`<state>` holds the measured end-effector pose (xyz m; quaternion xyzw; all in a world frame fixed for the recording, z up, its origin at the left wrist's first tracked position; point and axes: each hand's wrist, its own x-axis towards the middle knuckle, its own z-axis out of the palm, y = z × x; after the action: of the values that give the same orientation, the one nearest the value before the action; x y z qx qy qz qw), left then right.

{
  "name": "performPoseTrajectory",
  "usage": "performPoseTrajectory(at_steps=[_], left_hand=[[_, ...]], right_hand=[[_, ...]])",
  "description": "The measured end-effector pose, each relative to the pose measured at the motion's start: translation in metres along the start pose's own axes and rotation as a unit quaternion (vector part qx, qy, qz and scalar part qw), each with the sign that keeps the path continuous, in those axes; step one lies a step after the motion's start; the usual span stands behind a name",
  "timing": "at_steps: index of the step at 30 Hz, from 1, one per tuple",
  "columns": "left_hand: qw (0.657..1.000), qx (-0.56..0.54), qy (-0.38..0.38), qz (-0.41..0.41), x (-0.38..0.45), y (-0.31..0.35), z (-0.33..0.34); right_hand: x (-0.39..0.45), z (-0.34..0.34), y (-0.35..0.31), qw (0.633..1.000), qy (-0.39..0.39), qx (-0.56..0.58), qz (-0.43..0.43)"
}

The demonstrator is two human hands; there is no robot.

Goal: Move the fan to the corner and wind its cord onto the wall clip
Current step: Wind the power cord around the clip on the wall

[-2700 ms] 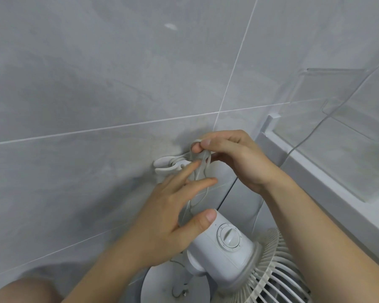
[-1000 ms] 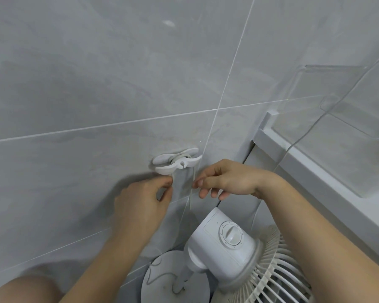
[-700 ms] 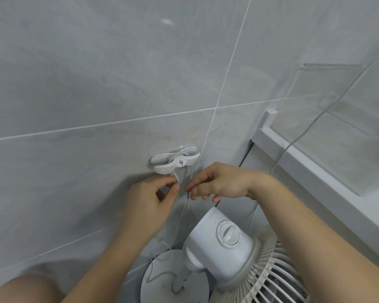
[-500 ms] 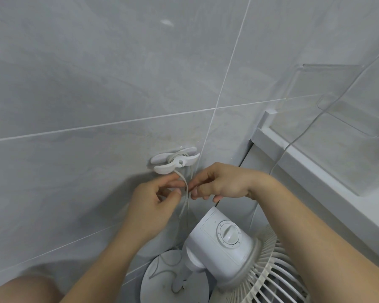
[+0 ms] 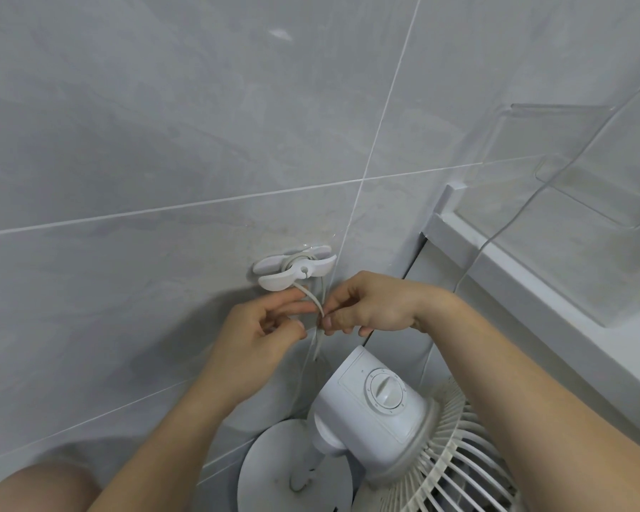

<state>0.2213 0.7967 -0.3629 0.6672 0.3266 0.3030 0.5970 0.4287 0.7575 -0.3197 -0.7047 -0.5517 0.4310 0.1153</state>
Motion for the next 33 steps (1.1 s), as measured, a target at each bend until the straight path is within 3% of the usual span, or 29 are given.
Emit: performPoseTrajectory(at_steps=[4,7,10,12,15,20,23,33], left_hand=[[0.993,0.107,0.045,0.027,-0.001,0.000,-0.005],[0.952,0.274,0.105,0.085,-0.007,0.003,-0.011],[0.905,0.372,0.137,0.156,-0.012,0.007,-0.010],[0.882,0.376,0.151,0.240,-0.015,0.014,-0.008],[0.875,0.326,0.152,0.325,-0.017,0.019,-0.007],[0.890,0.311,0.126,0.309,-0.014,0.015,-0.008],[0.903,0.290,0.119,0.294,-0.015,0.015,-0.008],[0.892,0.314,0.120,0.302,-0.011,0.005,-0.009]], right_hand=[[-0.001,-0.005,0.001,1.000,0.021,0.008,0.018],[-0.003,-0.011,0.002,0.997,0.033,0.046,0.043],[-0.002,-0.012,0.003,0.995,0.038,0.067,0.062],[-0.001,-0.011,0.003,0.993,0.071,0.078,0.056],[-0.004,-0.016,0.003,0.979,0.165,0.112,0.046],[-0.013,-0.022,-0.004,0.967,0.215,0.129,0.051],[-0.008,-0.020,-0.009,0.947,0.288,0.141,0.024],[-0.011,-0.014,-0.027,0.898,0.399,0.178,-0.057]])
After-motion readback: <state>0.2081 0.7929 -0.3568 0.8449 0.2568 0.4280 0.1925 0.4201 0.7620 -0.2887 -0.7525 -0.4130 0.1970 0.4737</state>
